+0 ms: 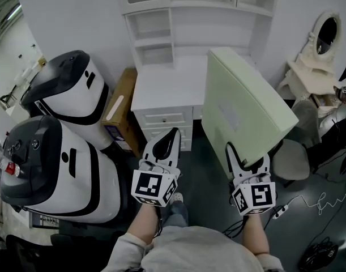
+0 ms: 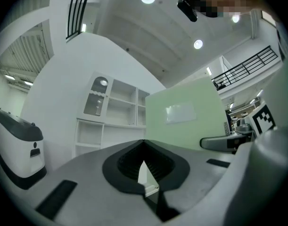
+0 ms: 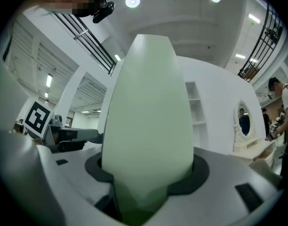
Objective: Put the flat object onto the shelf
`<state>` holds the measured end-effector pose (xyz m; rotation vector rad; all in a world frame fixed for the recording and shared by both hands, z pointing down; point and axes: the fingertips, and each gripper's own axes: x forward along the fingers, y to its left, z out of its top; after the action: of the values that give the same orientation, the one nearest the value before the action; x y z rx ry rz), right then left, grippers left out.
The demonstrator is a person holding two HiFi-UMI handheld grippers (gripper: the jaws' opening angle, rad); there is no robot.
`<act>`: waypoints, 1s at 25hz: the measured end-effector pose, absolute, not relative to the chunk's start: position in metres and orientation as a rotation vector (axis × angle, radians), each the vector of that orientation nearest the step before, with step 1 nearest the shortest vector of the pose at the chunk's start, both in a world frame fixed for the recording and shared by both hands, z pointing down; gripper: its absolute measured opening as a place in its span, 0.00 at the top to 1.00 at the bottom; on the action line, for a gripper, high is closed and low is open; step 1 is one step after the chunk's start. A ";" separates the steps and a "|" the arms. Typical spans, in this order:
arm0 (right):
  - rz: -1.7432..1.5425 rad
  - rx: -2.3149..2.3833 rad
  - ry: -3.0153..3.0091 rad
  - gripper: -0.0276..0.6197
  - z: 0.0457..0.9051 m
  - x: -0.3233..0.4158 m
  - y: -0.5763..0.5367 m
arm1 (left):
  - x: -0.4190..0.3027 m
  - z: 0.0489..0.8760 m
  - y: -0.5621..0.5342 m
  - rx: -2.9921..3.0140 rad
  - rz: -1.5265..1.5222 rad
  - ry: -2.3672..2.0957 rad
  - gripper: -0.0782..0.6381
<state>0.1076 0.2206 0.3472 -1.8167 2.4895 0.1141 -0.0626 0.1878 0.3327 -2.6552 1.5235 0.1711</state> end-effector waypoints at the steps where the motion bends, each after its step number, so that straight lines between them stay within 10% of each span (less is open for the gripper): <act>1: 0.119 -1.819 2.488 0.52 0.346 0.105 0.209 | -0.065 0.332 0.175 -2.658 0.171 1.515 0.87; 25: 0.110 -1.972 2.336 0.52 0.341 0.065 0.012 | -0.099 0.326 -0.049 -2.761 0.157 1.315 0.87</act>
<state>0.0645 0.0121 0.3409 -1.9717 2.3361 0.1100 -0.0993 -0.0491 0.3262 -2.7611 1.3154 0.1568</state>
